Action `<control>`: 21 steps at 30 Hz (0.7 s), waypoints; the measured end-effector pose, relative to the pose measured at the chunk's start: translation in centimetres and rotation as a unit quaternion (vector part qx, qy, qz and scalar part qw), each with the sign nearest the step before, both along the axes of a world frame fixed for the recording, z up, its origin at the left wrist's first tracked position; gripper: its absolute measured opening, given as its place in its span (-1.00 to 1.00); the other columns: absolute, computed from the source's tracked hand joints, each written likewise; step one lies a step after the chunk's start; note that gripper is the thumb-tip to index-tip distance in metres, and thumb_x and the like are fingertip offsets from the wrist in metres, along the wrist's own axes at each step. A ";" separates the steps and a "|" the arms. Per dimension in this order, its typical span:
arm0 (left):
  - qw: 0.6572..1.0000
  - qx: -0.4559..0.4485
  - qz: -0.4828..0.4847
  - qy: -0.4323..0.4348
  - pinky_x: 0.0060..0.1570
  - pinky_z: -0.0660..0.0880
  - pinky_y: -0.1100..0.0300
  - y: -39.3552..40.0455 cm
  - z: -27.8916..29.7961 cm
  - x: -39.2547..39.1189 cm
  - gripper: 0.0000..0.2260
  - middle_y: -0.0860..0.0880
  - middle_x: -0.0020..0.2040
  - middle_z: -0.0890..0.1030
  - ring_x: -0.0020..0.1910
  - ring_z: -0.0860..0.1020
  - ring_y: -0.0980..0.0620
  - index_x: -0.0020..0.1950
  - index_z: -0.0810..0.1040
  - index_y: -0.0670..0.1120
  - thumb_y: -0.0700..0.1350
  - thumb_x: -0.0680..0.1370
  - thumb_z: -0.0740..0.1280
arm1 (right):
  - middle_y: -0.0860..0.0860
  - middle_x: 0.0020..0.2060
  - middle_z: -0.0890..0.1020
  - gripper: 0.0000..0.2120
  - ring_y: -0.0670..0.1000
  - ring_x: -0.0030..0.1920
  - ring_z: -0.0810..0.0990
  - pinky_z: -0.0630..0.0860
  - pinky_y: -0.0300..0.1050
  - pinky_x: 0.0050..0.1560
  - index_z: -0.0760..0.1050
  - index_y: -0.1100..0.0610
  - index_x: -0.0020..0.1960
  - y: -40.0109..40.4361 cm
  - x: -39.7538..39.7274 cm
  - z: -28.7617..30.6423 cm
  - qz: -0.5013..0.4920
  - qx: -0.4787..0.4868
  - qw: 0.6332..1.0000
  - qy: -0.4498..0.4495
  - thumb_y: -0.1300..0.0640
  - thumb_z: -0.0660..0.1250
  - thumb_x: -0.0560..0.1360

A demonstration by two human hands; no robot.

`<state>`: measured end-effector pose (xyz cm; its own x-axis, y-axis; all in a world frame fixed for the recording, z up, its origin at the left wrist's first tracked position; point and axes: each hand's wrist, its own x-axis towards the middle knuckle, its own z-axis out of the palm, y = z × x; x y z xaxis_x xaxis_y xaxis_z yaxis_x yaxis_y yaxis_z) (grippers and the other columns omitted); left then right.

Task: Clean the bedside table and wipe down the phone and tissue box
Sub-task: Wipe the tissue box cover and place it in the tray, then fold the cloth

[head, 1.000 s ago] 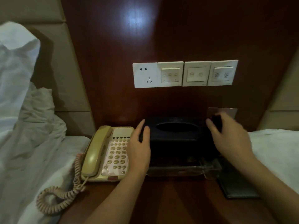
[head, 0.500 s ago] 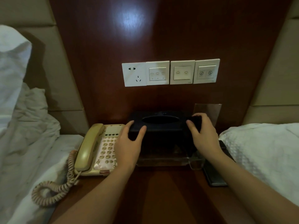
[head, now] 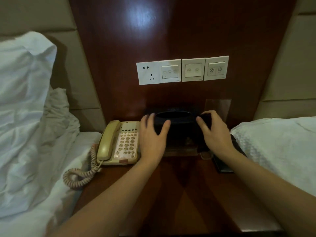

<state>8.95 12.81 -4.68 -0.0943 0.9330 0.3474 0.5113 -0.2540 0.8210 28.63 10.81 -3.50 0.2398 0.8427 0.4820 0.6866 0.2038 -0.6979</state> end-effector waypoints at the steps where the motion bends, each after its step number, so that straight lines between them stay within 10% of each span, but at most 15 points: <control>1: 0.998 0.011 -0.042 -0.038 0.39 0.33 0.24 -1.5 0.3 0.8 -0.44 0.08 0.55 0.31 0.51 0.28 0.12 0.55 0.35 0.05 0.26 0.61 0.25 | -0.07 0.04 0.57 -0.75 -0.07 0.01 0.58 0.56 -0.14 -0.10 0.42 0.01 0.21 -0.9 -0.6 -0.1 0.018 0.003 0.999 0.032 -0.11 0.23 0.62; 4: 0.959 -0.108 -0.183 -0.188 0.11 0.42 0.42 -5.4 0.8 3.2 -0.51 0.08 0.42 0.48 0.36 0.47 0.14 0.52 0.40 0.06 0.22 0.64 0.22 | -0.15 -0.02 0.58 -0.79 -0.25 -0.03 0.57 0.48 -0.35 -0.16 0.44 -0.01 0.19 -3.9 -2.6 -0.2 0.054 -0.006 0.993 0.107 -0.07 0.26 0.61; 8: 0.903 -0.252 -0.196 -0.288 0.21 0.58 0.05 -10.1 0.4 4.6 -0.58 0.02 0.17 0.68 0.16 0.64 0.04 0.31 0.58 0.11 0.31 0.62 0.18 | -0.15 0.03 0.56 -0.78 -0.28 0.03 0.54 0.43 -0.42 -0.08 0.43 -0.03 0.23 -7.8 -5.1 -0.2 0.068 -0.018 0.979 0.190 -0.07 0.20 0.63; 16: 0.966 -0.143 -0.101 -0.189 0.00 0.64 0.04 -18.6 -3.3 1.2 -0.67 0.07 -0.09 0.74 -0.09 0.69 0.15 0.01 0.70 0.11 0.18 0.68 0.17 | -0.15 0.07 0.58 -0.71 -0.21 0.01 0.56 0.49 -0.36 -0.26 0.39 -0.09 0.25 -17.8 -7.2 -3.4 0.121 -0.178 0.871 0.442 0.00 0.37 0.56; 21: 0.933 -0.225 -0.191 -0.205 0.08 0.65 0.00 -21.4 -5.5 1.6 -0.78 0.00 0.01 0.74 0.01 0.70 0.07 0.11 0.66 0.03 -0.02 0.71 0.21 | -0.17 0.04 0.55 -0.57 -0.12 0.07 0.55 0.47 -0.24 0.01 0.41 -0.06 0.20 -19.2 -4.5 -6.0 -0.053 -0.080 0.945 0.313 0.08 0.53 0.43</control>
<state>10.59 -8.57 -10.17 0.2358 0.9685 -0.0805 0.0739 0.0648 0.9952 24.16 -8.37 -9.48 0.5230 0.8480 0.0855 0.1395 0.0139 -0.9901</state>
